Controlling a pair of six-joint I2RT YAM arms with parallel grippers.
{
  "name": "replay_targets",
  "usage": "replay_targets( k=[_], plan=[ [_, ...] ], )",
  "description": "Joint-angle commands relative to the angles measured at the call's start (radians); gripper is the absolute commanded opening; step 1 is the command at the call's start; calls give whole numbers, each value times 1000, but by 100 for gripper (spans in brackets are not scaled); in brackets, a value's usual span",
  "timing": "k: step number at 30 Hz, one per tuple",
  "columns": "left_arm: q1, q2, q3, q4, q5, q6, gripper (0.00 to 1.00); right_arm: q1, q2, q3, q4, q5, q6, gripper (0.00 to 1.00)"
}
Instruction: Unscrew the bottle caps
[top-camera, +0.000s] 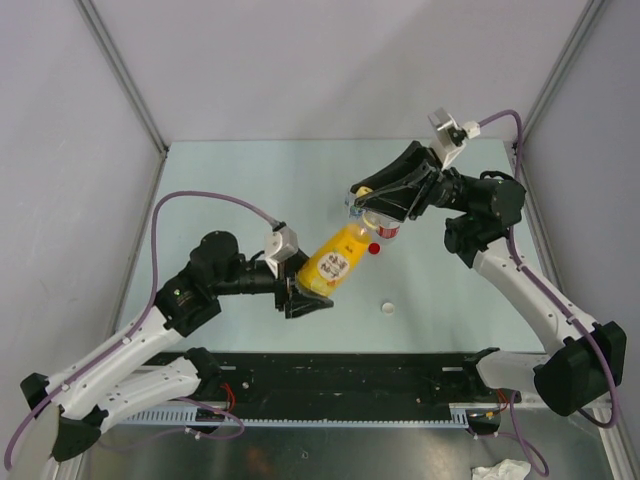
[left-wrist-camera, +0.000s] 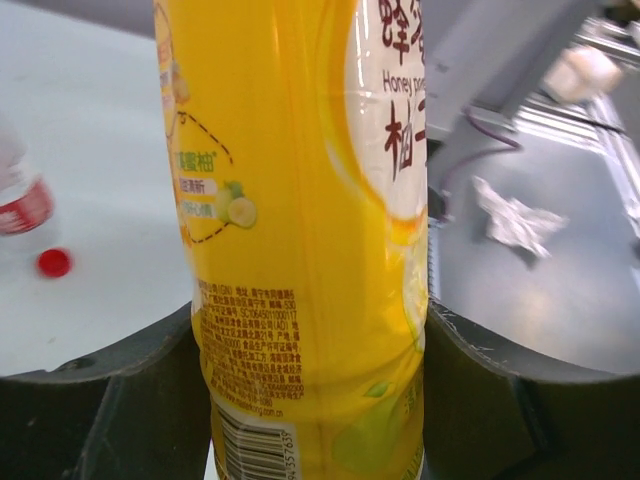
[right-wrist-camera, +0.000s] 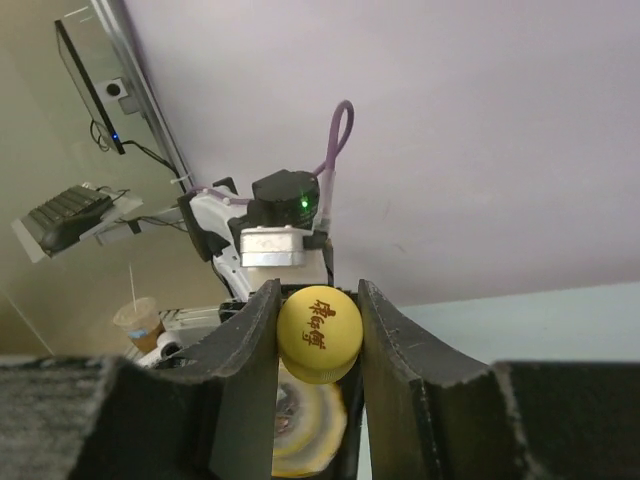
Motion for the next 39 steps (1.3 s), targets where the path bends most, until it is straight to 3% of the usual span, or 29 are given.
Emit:
replay_targets(
  k=[1,8,18,22,30,39],
  plan=[
    [-8,-4,44,55,295,56,0,-15,-18,16,145,-7,46,0],
    [-9,-3,52,73,388,52,0,-35,-30,12,175,-6,80,0],
    [-9,-8,40,84,308,45,0,-44,-23,5,144,-2,69,0],
    [-9,-19,23,84,203,48,0,-46,-32,5,-58,28,-42,0],
    [-9,-92,-30,86,-145,60,0,-28,-46,4,-587,171,-436,0],
    [-9,-168,-94,84,-476,33,0,49,75,-18,-1016,363,-716,0]
  ],
)
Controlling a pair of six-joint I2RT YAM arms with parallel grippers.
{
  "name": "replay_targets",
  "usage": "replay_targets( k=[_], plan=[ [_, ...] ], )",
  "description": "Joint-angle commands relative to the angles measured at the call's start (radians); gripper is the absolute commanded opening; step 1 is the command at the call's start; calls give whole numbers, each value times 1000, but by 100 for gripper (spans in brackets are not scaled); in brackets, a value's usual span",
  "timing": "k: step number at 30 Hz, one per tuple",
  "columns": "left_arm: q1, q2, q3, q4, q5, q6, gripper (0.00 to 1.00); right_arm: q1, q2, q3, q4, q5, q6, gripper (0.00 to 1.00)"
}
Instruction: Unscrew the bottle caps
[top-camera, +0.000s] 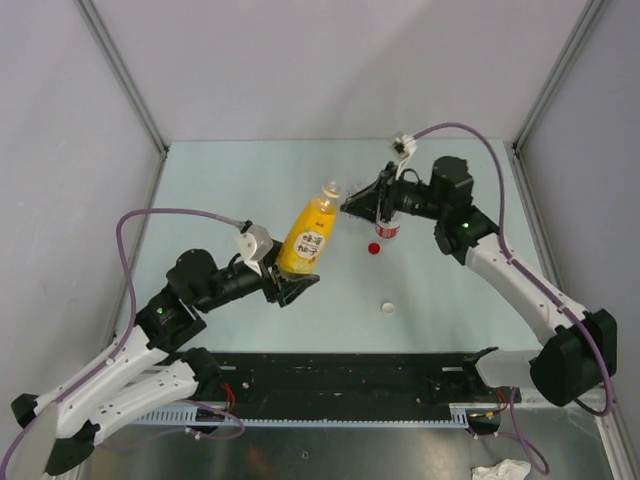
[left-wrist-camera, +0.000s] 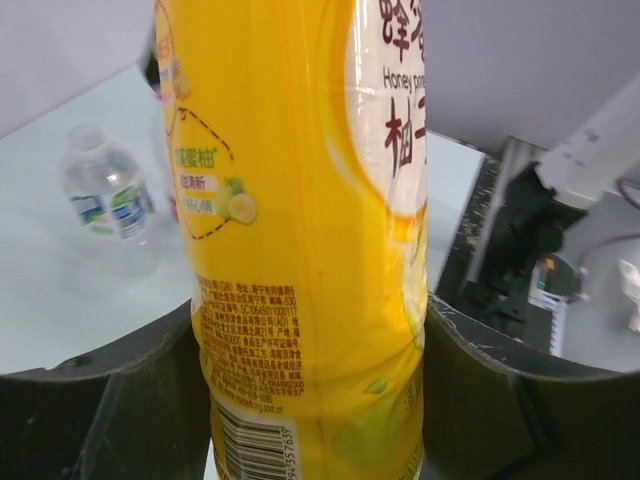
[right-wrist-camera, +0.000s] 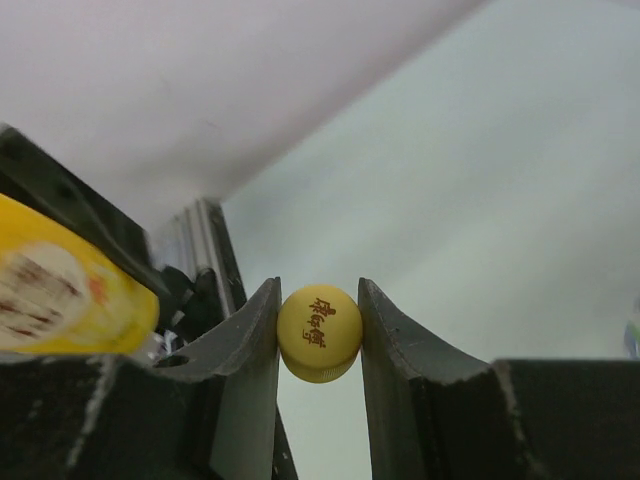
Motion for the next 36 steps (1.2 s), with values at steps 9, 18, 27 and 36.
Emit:
replay_targets(
  k=[9,18,27,36],
  plan=[
    [0,9,-50,39,-304,-37,0,144,256,-79,-354,277,-299,2],
    [-1,19,-56,37,-307,-36,0,243,327,-89,-368,447,-310,52],
    [-1,28,-59,37,-308,-46,0,255,261,-88,-352,472,-279,99],
    [-1,26,-52,36,-308,-37,0,246,170,-78,-341,423,-263,99]
  ],
)
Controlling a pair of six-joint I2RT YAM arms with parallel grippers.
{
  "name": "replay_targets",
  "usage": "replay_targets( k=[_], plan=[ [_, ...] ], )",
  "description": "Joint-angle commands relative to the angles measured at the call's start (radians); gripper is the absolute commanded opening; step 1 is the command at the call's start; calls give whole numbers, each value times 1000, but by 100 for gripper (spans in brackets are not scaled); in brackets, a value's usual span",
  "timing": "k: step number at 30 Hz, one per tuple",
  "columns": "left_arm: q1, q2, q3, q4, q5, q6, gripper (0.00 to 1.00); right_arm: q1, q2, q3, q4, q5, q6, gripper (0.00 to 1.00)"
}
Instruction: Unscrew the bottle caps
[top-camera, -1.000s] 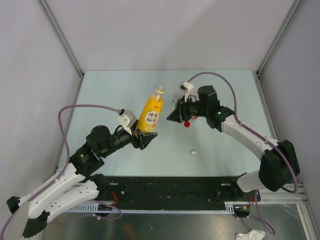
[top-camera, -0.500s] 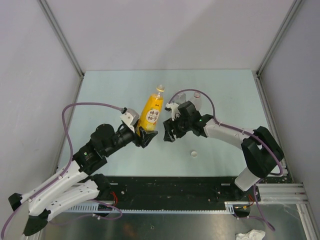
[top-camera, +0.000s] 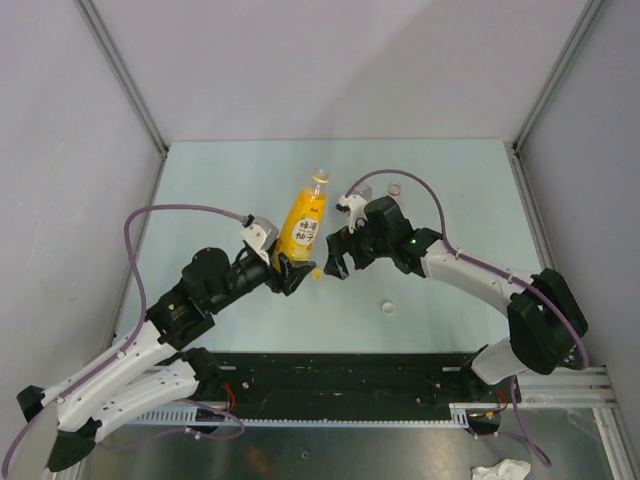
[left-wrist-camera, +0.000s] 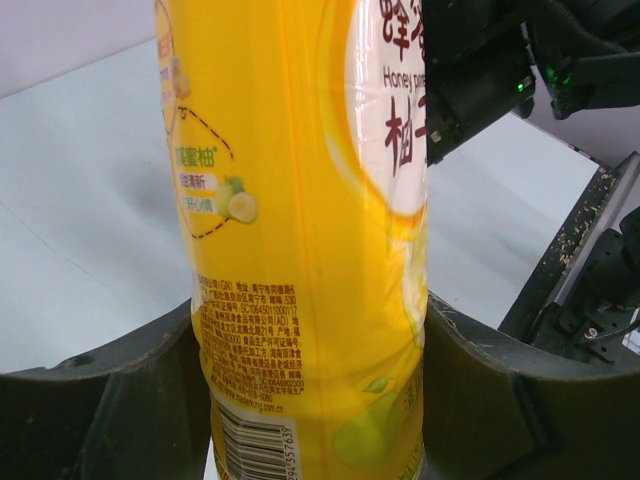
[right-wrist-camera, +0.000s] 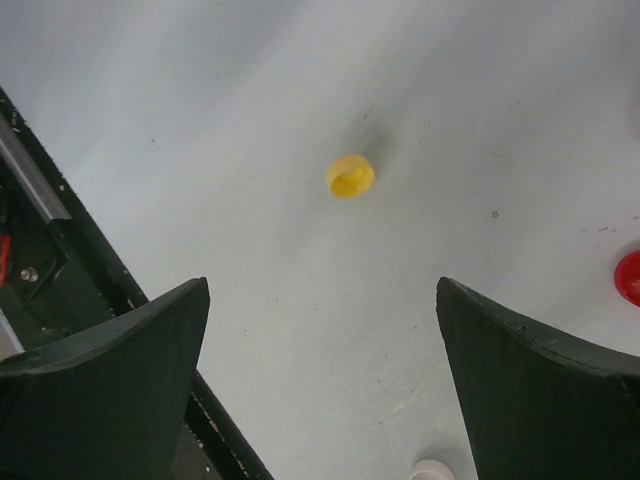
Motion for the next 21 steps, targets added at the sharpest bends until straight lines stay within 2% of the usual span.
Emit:
replay_targets(
  k=[1,10,15,21],
  plan=[
    [-1,-4,3,37,-18,-5,0,-14,-84,22,36,-43,11,99],
    [-1,-4,14,36,0,0,0,-170,-246,28,168,-358,136,99],
    [-1,6,24,35,54,-5,0,-269,-304,27,384,-541,295,99],
    [-1,36,45,37,142,-19,0,-328,-319,28,761,-663,620,99]
  ],
)
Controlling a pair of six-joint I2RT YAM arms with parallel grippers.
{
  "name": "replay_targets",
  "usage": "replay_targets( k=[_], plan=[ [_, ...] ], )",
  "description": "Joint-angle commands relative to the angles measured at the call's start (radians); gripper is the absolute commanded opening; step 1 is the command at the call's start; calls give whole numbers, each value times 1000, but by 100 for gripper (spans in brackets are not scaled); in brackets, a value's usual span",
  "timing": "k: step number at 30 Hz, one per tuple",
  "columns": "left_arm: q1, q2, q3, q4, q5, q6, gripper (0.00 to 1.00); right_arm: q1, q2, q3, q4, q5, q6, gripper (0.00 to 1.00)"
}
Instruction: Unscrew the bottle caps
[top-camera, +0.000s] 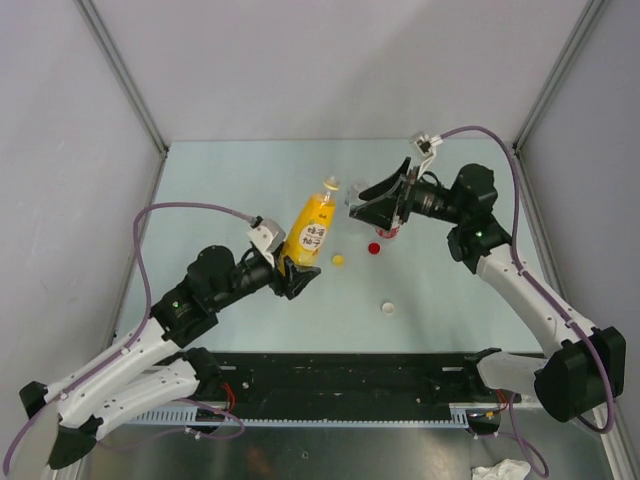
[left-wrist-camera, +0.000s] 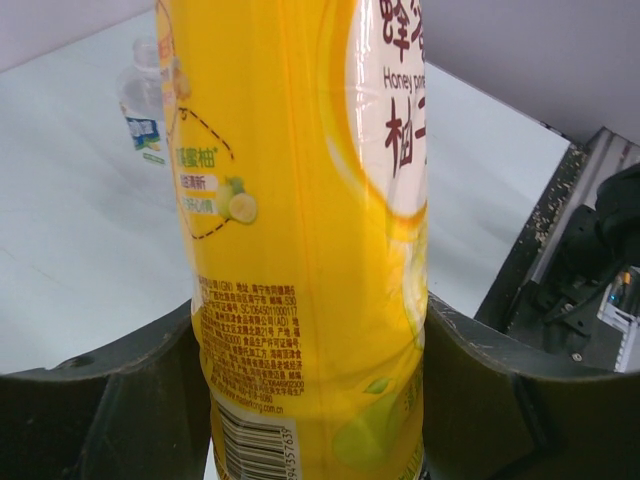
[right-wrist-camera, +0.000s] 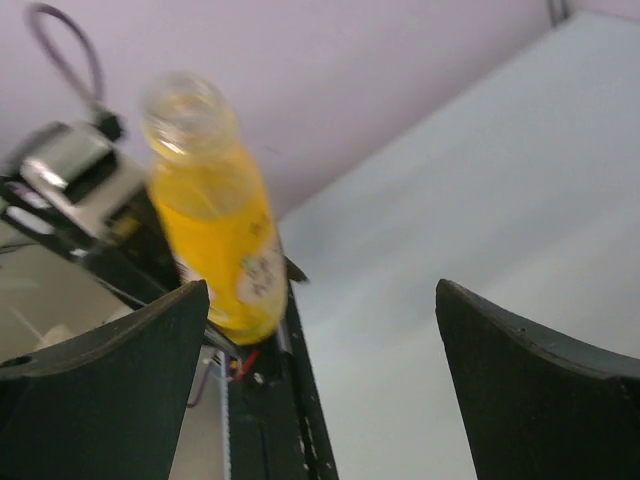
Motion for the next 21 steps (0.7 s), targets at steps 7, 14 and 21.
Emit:
replay_targets(
  k=[7,14,21],
  plan=[
    [-3,83,82,38,215,-29,0,-43,26,28,613,-113,503,99],
    [-7,96,96,38,222,-26,0,-15,66,29,629,-94,529,88],
    [-11,109,102,37,223,-27,0,27,80,31,599,-73,503,70]
  ],
)
